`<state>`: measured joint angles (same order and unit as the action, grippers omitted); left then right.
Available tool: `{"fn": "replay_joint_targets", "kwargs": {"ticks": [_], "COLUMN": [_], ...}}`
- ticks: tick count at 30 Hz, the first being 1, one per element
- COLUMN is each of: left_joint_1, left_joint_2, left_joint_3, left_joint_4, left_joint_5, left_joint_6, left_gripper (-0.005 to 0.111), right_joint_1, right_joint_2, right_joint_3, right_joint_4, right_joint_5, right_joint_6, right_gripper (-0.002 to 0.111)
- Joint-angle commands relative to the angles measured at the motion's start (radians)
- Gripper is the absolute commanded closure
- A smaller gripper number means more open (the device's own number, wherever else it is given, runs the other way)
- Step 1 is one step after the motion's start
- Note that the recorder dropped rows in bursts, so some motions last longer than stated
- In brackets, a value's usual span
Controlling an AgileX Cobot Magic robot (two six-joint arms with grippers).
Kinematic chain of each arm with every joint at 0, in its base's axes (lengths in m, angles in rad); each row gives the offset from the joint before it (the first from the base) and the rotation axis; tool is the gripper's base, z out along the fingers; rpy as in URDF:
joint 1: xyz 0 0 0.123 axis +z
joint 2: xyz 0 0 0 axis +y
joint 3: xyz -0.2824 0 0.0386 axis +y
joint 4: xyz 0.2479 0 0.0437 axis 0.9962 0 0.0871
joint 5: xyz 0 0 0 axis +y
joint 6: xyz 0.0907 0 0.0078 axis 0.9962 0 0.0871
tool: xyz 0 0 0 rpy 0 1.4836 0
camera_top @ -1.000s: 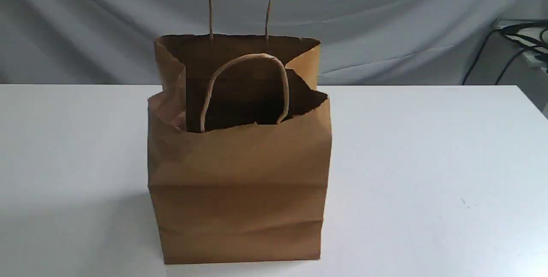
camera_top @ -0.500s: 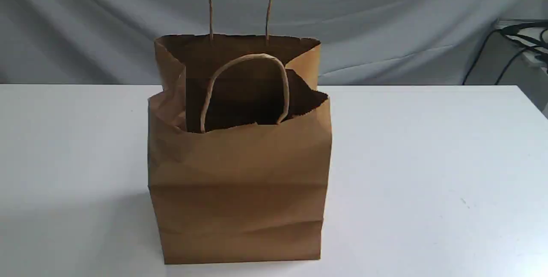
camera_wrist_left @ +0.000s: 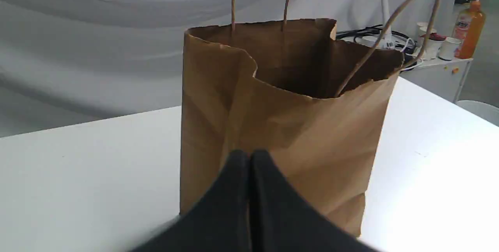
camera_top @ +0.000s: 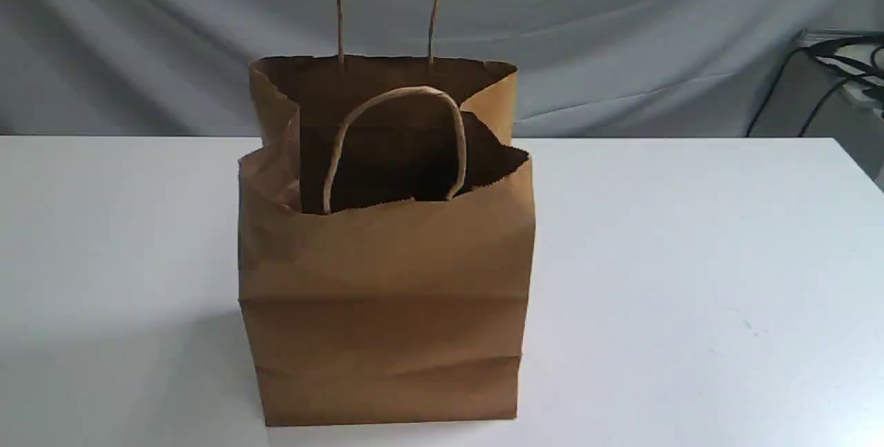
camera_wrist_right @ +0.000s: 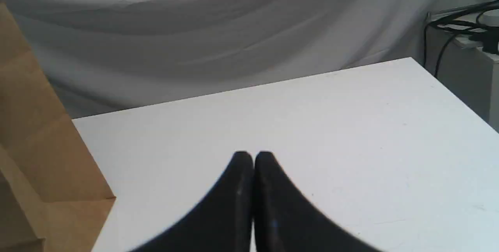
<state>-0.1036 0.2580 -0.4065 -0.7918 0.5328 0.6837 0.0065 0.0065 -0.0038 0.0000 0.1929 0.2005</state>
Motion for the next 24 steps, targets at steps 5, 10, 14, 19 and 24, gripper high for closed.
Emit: {"fn": "replay_joint_targets", "kwargs": {"ticks": [5,10,14,19,24], "left_joint_1": [0.000,0.025,0.047,0.082,0.082], "left_joint_2": [-0.119,-0.193,-0.242,-0.258,-0.258], "left_joint_3": [0.050,0.232,0.343,0.401,0.401], "left_joint_4": [0.027,-0.064,-0.091,-0.056,0.051], "left_joint_5": [-0.173,-0.441,-0.507,-0.509,-0.514], "left_joint_6": [0.029,0.027,0.027,0.037,0.057], "left_gripper": [0.107,0.107,0.107,0.107,0.107], "right_joint_1": [-0.006,-0.006,-0.006,-0.006,-0.006], "right_joint_2": [-0.006,-0.006,-0.006,-0.006,-0.006], "right_joint_3": [0.004,0.004,0.004,0.004,0.004], "right_joint_4": [0.008,0.008,0.008,0.008,0.008], "right_joint_5": [0.003,0.003,0.003,0.003,0.003], "right_joint_6": [-0.006,-0.006,-0.006,-0.006,-0.006], "right_gripper": [0.108,0.108,0.108,0.108,0.108]}}
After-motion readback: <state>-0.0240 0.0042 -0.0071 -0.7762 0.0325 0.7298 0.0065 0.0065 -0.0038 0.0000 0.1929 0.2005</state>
